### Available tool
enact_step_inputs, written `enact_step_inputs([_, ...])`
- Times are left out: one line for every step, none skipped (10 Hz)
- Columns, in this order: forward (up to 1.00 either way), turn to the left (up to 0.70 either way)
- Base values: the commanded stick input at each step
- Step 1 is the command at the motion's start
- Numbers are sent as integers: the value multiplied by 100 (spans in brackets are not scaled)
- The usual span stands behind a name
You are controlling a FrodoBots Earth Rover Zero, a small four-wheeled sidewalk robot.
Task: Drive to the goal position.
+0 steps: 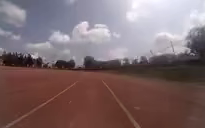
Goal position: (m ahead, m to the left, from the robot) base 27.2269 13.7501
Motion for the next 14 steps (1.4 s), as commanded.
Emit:
enact_step_inputs([70,0])
enact_step_inputs([70,0])
enact_step_inputs([70,0])
enact_step_inputs([70,0])
enact_step_inputs([70,0])
enact_step_inputs([70,0])
enact_step_inputs([70,0])
enact_step_inputs([70,0])
enact_step_inputs([70,0])
enact_step_inputs([70,0])
enact_step_inputs([70,0])
enact_step_inputs([70,0])
enact_step_inputs([70,0])
enact_step_inputs([70,0])
